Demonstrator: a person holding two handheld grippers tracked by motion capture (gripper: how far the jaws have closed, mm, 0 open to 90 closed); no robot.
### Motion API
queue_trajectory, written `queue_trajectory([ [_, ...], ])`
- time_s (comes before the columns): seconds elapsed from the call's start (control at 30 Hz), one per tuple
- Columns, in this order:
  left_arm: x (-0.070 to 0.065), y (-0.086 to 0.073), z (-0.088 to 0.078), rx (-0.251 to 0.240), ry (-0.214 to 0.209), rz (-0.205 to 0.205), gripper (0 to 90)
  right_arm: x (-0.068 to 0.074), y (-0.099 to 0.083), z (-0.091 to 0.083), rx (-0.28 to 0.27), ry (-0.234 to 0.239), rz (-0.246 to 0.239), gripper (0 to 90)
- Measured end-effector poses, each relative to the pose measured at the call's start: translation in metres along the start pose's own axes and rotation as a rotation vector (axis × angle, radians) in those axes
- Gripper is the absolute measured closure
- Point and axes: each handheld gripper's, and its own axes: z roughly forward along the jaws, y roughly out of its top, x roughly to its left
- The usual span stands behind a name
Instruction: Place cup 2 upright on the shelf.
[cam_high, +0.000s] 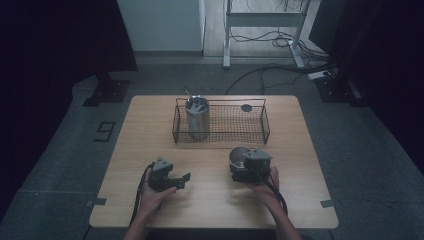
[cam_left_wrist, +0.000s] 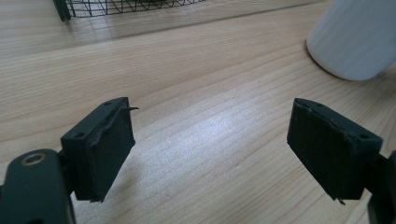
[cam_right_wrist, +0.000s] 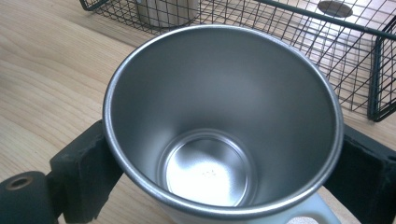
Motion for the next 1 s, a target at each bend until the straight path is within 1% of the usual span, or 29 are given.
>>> queue_trajectory([
  [0.43,0.0017,-0.0021,0.0029,0.015,0.007,-0.004,14.8,-0.0016,-0.0001,0.0001,-0.001,0.007,-0.014,7.3],
  [0.8,0.0023,-0.0025,0.0031,0.017,0.007,-0.006,14.9,-0.0025,-0.0006,-0.0011,-0.001,0.022,-0.023,7.3],
  [1.0,0.0026,-0.0027,0.0033,0.017,0.008,-0.007,14.9,-0.0029,0.0001,-0.0032,-0.007,0.019,-0.028,7.4],
])
